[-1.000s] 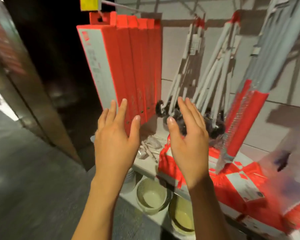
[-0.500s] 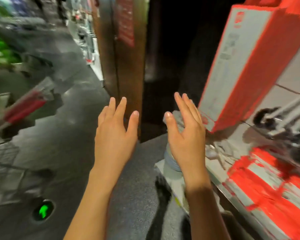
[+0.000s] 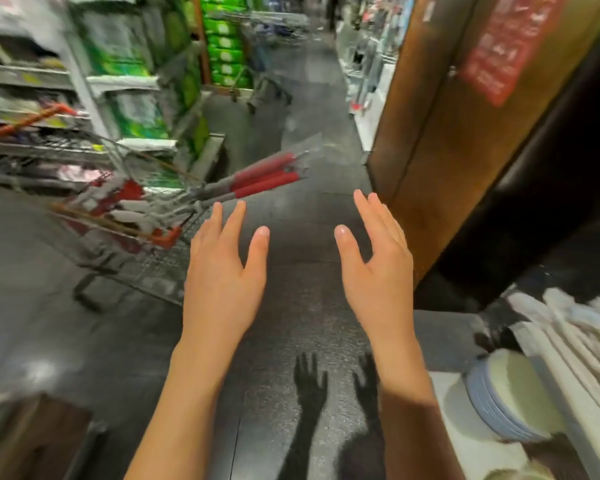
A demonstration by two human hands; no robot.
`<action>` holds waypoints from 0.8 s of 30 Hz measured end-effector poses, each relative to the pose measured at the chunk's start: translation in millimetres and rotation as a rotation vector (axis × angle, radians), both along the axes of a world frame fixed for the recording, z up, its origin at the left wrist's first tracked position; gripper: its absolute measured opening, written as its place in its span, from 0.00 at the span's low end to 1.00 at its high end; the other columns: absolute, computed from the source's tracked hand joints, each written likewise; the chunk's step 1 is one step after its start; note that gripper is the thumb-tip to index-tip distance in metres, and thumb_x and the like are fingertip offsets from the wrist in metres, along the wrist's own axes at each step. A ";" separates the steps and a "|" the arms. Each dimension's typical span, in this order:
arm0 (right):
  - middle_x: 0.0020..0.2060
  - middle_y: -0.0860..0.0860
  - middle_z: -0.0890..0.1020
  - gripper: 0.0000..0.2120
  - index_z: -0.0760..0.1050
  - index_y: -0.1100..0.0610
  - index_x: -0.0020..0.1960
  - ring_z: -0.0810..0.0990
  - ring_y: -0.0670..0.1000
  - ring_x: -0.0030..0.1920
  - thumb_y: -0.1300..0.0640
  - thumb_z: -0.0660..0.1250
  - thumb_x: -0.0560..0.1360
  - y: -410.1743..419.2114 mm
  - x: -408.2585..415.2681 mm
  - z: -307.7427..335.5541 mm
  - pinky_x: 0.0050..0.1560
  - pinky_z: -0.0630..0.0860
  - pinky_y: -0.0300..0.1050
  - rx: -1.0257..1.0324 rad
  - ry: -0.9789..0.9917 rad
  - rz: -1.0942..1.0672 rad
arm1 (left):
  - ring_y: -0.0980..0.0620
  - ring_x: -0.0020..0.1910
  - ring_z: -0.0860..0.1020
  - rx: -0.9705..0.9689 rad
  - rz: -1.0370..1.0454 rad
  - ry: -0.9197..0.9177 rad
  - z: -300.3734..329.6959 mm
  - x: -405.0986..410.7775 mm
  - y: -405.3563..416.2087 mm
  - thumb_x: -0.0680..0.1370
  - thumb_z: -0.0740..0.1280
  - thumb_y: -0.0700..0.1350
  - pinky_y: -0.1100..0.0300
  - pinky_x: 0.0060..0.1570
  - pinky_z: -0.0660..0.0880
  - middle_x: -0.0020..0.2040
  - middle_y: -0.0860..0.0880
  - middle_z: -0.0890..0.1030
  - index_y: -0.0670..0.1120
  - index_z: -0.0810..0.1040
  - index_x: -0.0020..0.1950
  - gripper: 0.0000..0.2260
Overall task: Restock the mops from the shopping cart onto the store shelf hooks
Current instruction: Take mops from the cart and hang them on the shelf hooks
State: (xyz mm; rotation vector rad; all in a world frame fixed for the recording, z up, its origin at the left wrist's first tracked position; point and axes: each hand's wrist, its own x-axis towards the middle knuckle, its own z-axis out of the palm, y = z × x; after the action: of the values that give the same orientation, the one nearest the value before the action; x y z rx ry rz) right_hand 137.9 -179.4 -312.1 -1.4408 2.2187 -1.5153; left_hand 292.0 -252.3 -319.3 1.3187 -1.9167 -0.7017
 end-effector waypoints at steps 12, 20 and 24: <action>0.77 0.45 0.65 0.24 0.65 0.47 0.77 0.57 0.42 0.78 0.51 0.63 0.82 -147.0 3.7 -20.3 0.75 0.51 0.35 0.035 -0.022 0.308 | 0.50 0.80 0.55 0.024 0.253 0.002 -20.9 14.0 -103.4 0.83 0.56 0.59 0.49 0.77 0.56 0.82 0.48 0.58 0.53 0.63 0.80 0.26; 0.77 0.45 0.65 0.23 0.66 0.47 0.76 0.58 0.43 0.78 0.51 0.63 0.82 -273.3 -30.4 -9.4 0.73 0.50 0.29 0.065 -0.050 0.520 | 0.48 0.80 0.57 0.040 0.416 0.027 -20.6 -20.6 -207.9 0.84 0.57 0.58 0.48 0.76 0.57 0.81 0.46 0.59 0.52 0.64 0.80 0.25; 0.76 0.46 0.66 0.23 0.67 0.49 0.76 0.59 0.45 0.78 0.52 0.63 0.82 -319.4 -30.1 -19.9 0.76 0.55 0.39 0.080 -0.062 0.612 | 0.47 0.80 0.57 0.070 0.477 0.014 -34.2 -24.4 -238.9 0.84 0.57 0.58 0.47 0.76 0.58 0.81 0.45 0.60 0.51 0.64 0.79 0.25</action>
State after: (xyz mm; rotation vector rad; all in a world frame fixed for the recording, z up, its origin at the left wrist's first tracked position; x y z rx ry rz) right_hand 107.8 -498.8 -332.0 -1.7888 1.5595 -1.2206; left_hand 267.6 -491.2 -353.5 1.7257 -1.4892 -0.5333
